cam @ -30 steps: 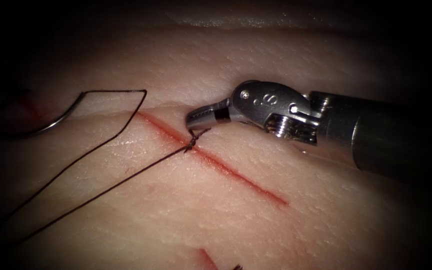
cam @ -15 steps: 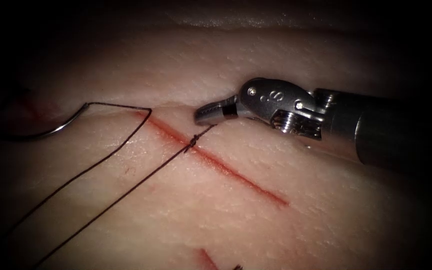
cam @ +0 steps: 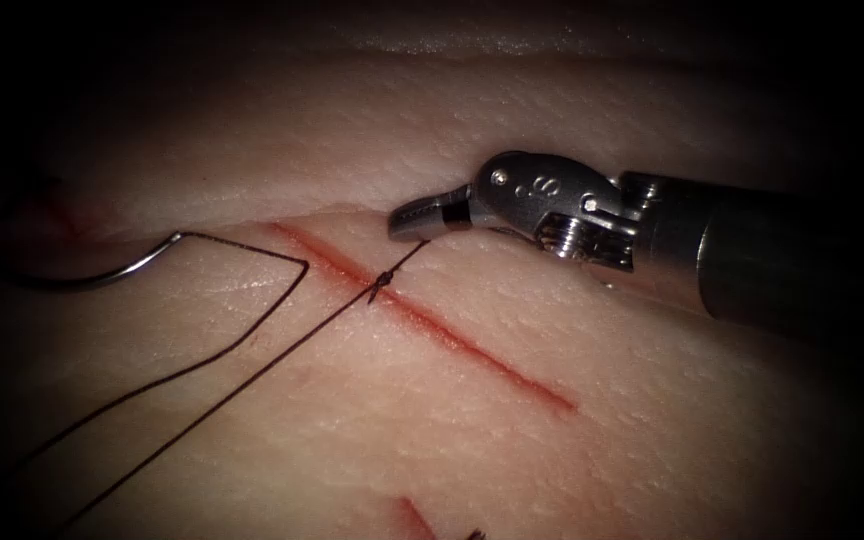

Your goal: Wound Closure

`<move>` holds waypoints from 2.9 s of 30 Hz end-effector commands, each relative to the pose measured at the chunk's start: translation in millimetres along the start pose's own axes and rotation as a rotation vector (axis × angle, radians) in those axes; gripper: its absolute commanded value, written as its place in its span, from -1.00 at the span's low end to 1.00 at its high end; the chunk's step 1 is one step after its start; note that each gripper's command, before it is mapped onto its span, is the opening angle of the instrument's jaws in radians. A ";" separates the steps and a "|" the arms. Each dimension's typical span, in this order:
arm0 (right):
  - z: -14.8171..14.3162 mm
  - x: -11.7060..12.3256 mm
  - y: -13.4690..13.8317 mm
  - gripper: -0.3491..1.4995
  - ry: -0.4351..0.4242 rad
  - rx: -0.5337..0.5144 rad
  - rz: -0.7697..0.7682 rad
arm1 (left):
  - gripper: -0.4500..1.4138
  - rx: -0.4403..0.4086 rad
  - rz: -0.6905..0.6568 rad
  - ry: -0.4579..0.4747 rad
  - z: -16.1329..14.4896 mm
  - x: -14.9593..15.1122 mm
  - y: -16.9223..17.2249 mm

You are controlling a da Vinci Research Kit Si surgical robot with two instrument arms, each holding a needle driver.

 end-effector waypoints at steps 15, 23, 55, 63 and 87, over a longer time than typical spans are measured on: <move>0.6 0.1 0.8 -1.00 0.008 -0.007 -0.003 | -1.00 -0.014 -0.013 0.006 -0.3 -0.9 0.2; 0.9 0.1 0.3 -1.00 0.017 -0.005 -0.003 | -1.00 -0.009 -0.027 0.006 -0.6 -0.3 -0.3; -4.1 8.9 -3.9 0.78 0.242 -0.284 0.127 | -1.00 0.163 0.166 0.172 3.0 19.5 -22.0; -3.4 11.3 -5.5 -0.11 0.331 -0.278 0.057 | -1.00 0.182 0.158 0.187 4.4 17.5 -27.9; 4.0 14.5 -5.7 -1.00 0.543 -0.282 -0.051 | -1.00 0.082 0.157 0.275 2.9 16.0 -32.0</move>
